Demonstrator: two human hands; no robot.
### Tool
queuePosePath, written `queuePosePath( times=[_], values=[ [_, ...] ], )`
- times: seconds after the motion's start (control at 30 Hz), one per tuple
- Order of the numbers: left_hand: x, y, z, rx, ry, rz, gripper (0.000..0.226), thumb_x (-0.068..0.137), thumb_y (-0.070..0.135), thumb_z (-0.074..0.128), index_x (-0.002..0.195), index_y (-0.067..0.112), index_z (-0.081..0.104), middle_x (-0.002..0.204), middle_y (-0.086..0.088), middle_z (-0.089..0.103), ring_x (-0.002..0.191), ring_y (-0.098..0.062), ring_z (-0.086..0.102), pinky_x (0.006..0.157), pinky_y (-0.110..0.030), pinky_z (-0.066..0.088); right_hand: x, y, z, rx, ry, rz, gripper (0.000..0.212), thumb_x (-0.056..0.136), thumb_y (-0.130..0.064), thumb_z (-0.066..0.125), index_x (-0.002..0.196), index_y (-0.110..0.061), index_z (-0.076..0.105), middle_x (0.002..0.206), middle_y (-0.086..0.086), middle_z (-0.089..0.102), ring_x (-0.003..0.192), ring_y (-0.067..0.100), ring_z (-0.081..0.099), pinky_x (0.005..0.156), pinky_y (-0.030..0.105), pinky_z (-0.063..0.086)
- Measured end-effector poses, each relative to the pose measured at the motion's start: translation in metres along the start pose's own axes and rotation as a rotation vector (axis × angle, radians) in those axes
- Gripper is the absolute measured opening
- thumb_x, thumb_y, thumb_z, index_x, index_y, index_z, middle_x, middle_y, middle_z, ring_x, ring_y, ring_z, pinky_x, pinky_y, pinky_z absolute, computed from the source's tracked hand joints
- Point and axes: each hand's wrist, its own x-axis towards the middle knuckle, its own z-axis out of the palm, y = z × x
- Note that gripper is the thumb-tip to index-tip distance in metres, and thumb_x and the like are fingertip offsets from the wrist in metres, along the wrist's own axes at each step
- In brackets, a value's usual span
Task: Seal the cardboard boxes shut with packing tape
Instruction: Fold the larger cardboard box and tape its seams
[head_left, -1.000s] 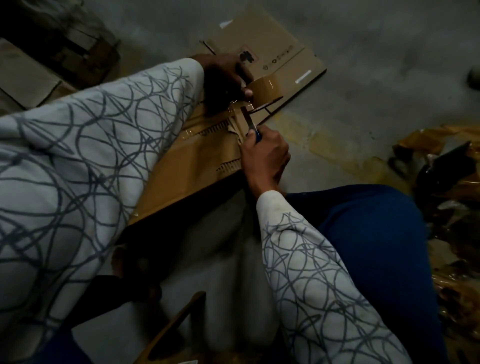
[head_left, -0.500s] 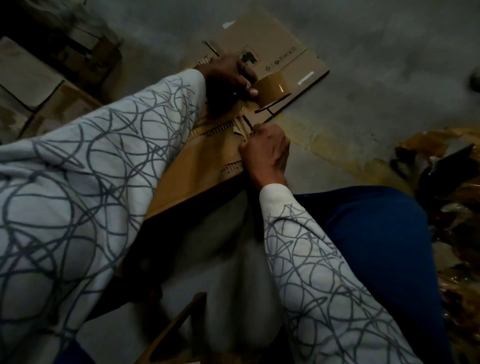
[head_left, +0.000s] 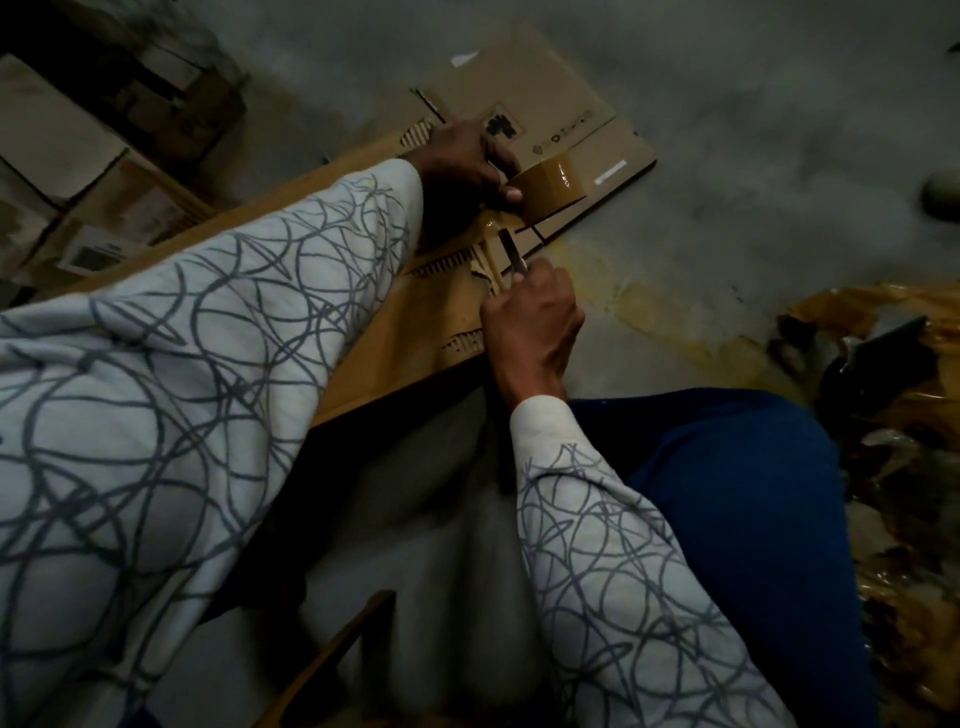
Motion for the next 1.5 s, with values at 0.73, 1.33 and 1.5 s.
queuePosePath(
  times=[0.73,1.33,1.5],
  values=[
    [-0.238,-0.008,-0.008,-0.600,0.652,0.067,0.031,0.088,0.005,0.073,0.115,0.018,0.065,0.081,0.008,0.071,0.067,0.002,0.066,0.065,-0.016,0.051,-0.030,0.008,-0.003,0.463,0.059,0.469,0.027,0.093,-0.040,0.062,0.089,-0.016,0.074,0.099,0.011,0.069,0.091,0.029,0.064,0.085,0.035,0.052],
    [-0.391,-0.147,0.046,-0.530,0.312,-0.167,0.012,0.094,0.008,0.067,0.106,0.011,0.067,0.094,-0.024,0.071,0.057,-0.019,0.066,0.045,-0.020,0.050,-0.156,-0.051,0.025,0.209,-0.290,0.039,0.029,0.078,-0.037,0.084,0.091,-0.029,0.060,0.104,-0.002,0.070,0.101,0.016,0.065,0.095,0.037,0.053],
    [-0.366,-0.158,0.041,-0.487,0.295,-0.190,0.016,0.093,0.015,0.070,0.109,0.019,0.069,0.087,-0.010,0.072,0.059,-0.012,0.066,0.048,-0.024,0.049,-0.140,-0.071,0.015,0.305,-0.395,-0.017,0.019,0.080,-0.015,0.083,0.084,-0.017,0.065,0.089,0.005,0.072,0.077,0.019,0.073,0.063,0.035,0.062]
  ],
)
